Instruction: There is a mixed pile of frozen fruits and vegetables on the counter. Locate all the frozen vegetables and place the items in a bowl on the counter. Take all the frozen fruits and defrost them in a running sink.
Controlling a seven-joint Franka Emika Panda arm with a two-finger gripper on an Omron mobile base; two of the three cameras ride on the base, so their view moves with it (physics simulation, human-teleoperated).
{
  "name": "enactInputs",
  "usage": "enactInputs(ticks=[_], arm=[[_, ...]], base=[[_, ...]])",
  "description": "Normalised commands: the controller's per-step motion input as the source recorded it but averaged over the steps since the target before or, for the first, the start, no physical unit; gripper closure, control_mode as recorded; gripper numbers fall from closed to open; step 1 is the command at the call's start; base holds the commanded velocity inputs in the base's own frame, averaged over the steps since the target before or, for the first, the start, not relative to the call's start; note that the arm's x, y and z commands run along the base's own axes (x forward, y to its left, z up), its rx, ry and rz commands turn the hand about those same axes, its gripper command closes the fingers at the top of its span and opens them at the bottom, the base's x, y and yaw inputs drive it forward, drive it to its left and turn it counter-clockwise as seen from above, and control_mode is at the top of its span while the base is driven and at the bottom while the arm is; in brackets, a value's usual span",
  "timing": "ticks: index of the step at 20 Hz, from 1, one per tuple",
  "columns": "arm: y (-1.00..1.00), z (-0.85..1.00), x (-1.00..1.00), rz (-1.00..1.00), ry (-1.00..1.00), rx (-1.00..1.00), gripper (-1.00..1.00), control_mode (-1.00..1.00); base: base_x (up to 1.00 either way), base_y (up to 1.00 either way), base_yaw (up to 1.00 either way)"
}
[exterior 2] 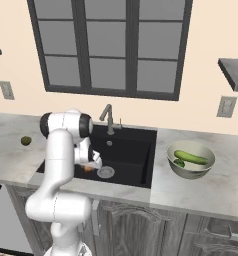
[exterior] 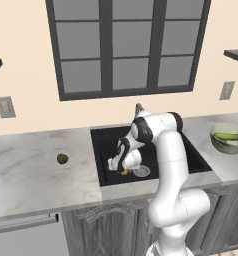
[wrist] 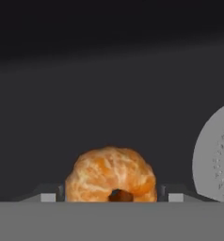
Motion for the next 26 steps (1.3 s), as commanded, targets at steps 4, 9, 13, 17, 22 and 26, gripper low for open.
enactInputs(ticks=[4, 9, 13, 17, 22, 26], arm=[[-0.01, 0.24, 0.00, -0.03, 0.04, 0.00, -1.00, -1.00], [0.00, 0.20, -0.02, -0.03, 0.06, -0.01, -1.00, -1.00], [-0.02, 0.28, -0.12, -0.04, 0.01, 0.00, -1.00, -1.00], [-0.02, 0.37, -0.15, -0.03, 0.00, 0.00, -1.00, -1.00], [0.08, 0.35, -0.13, -0.04, 0.00, 0.00, -1.00, -1.00], [0.07, 0.34, -0.14, -0.04, -0.02, 0.00, -1.00, -1.00]], base=[[0.00, 0.00, 0.00], [0.00, 0.00, 0.00], [0.00, 0.00, 0.00], [0.00, 0.00, 0.00], [0.00, 0.00, 0.00], [0.00, 0.00, 0.00]])
